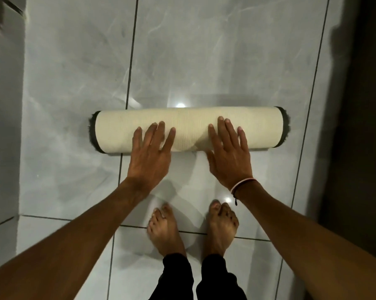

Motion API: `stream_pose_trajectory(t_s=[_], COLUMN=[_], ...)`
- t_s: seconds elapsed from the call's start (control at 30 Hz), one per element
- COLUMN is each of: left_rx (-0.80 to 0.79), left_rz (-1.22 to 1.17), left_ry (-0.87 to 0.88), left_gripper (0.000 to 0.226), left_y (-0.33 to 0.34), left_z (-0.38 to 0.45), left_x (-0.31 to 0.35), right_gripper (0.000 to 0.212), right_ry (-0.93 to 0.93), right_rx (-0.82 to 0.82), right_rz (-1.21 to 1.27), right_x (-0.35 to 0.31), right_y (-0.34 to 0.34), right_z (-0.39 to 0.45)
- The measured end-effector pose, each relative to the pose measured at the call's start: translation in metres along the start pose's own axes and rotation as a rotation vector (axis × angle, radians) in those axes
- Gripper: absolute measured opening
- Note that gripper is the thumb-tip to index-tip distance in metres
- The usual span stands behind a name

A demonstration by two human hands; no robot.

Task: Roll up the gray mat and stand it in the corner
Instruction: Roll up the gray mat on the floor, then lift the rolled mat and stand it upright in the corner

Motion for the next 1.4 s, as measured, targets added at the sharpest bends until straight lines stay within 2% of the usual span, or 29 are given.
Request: stream_pose_trajectory(t_s=[0.07, 0.13, 0.3, 0.43, 0.63, 0.7, 0.77, 0.83, 0.9, 0.93, 1.03, 1.1, 1.17, 1.27, 1.4], left_rx=[-0.151, -0.185, -0.165, -0.177, -0.147, -0.149, -0.129, -0.081, -0.120, -0.135, -0.049, 0.054, 0.189, 0.334, 0.420], left_rz=[0.005, 0.072, 0.126, 0.141, 0.163, 0.145, 0.120, 0.113, -0.020, -0.089, -0.180, -0.263, -0.346, -0.452, -0.520], left_ry=[-0.020, -0.038, -0.120, -0.115, -0.014, -0.016, -0.026, -0.083, -0.197, -0.264, -0.419, -0.449, -0.433, -0.418, -0.325], left_gripper=[0.102, 0.121, 0.135, 0.125, 0.095, 0.083, 0.070, 0.066, 0.074, 0.076, 0.079, 0.077, 0.074, 0.075, 0.089], left_y=[0.008, 0.011, -0.001, 0.001, 0.001, -0.006, -0.024, -0.047, -0.069, -0.077, -0.126, -0.173, -0.237, -0.338, -0.489], left_z=[0.008, 0.021, 0.082, 0.120, 0.107, 0.102, 0.090, 0.070, 0.046, 0.036, 0.012, 0.004, 0.000, 0.000, 0.001], left_x=[0.001, 0.000, 0.002, -0.005, -0.007, -0.004, -0.003, -0.003, -0.003, -0.004, -0.007, -0.004, 0.002, 0.014, 0.006], right_gripper=[0.085, 0.103, 0.111, 0.112, 0.091, 0.085, 0.097, 0.117, 0.134, 0.141, 0.149, 0.140, 0.119, 0.093, 0.066], right_ry=[-0.022, -0.039, -0.065, -0.074, 0.005, 0.098, 0.259, 0.436, 0.653, 0.789, 1.168, 1.137, 0.987, 0.909, 0.674], right_rx=[-0.128, -0.200, -0.256, -0.245, -0.099, -0.060, -0.028, 0.019, 0.019, -0.010, -0.050, -0.024, 0.140, 0.365, 0.518], right_rz=[-0.018, -0.050, -0.099, -0.114, -0.085, -0.090, -0.089, 0.022, 0.273, 0.480, 1.330, 1.612, 1.705, 1.679, 1.649], right_x=[0.002, 0.006, 0.021, 0.030, 0.021, 0.018, 0.019, 0.024, 0.028, 0.029, 0.024, 0.017, 0.007, -0.004, -0.012], right_y=[0.004, 0.005, 0.001, 0.015, 0.019, 0.013, -0.007, -0.040, -0.077, -0.091, -0.151, -0.210, -0.292, -0.419, -0.593], right_z=[0.012, 0.027, 0.084, 0.113, 0.093, 0.078, 0.058, 0.042, 0.033, 0.033, 0.049, 0.074, 0.102, 0.118, 0.117])
Point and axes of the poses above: each hand's wrist, its own z-axis towards the middle knuckle, its own y-axis out of the palm, x = y × z, the point moved 3 cm from there along z, towards the middle knuckle, and after that the axes turned 6 degrees about -z, right-handed, at the moved point
